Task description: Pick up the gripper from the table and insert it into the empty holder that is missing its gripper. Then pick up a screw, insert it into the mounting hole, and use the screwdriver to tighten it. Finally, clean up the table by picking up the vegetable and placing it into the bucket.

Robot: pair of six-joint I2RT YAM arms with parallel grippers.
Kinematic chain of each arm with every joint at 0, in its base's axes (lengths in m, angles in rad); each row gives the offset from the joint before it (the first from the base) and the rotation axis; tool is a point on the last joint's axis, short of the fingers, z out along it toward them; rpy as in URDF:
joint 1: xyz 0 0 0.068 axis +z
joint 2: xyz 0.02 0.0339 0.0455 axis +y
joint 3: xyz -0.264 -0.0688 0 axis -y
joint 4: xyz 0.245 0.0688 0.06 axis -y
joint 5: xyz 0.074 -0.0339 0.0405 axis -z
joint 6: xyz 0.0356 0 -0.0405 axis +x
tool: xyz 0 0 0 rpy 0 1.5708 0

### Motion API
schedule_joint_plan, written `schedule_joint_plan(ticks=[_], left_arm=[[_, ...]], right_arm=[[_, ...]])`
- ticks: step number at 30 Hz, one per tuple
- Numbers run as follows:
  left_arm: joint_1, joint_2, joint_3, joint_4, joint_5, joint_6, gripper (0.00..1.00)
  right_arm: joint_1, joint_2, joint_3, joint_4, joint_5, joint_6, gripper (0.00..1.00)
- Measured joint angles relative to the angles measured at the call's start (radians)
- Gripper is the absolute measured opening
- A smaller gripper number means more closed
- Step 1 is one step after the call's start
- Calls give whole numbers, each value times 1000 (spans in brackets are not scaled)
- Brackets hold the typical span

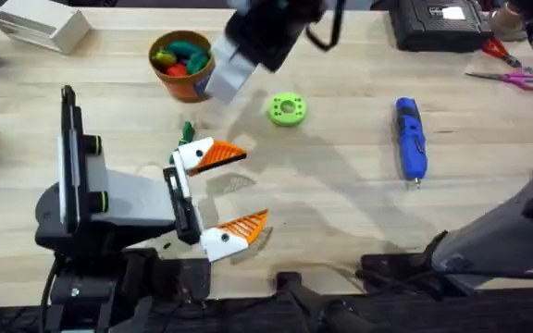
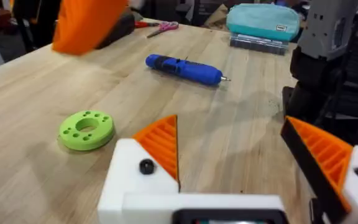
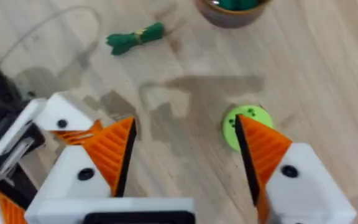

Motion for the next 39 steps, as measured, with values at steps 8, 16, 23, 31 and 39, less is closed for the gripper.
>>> schedule_joint_plan(ticks=[8, 16, 23, 31, 39], left_arm=[[0, 0, 0, 0, 0, 0, 985], [0, 0, 0, 0, 0, 0, 985], [0, 0, 0, 0, 0, 0, 985], [0, 0, 0, 0, 0, 0, 985], [0, 0, 0, 0, 0, 0, 985]], right_arm=[[-87, -86, -208, 76, 7, 119, 912], [-289, -278, -444, 82, 19, 210, 914], [-460, -366, -580, 77, 21, 234, 914], [-704, -430, -600, 37, 22, 246, 915], [-781, -450, -600, 39, 21, 273, 914]])
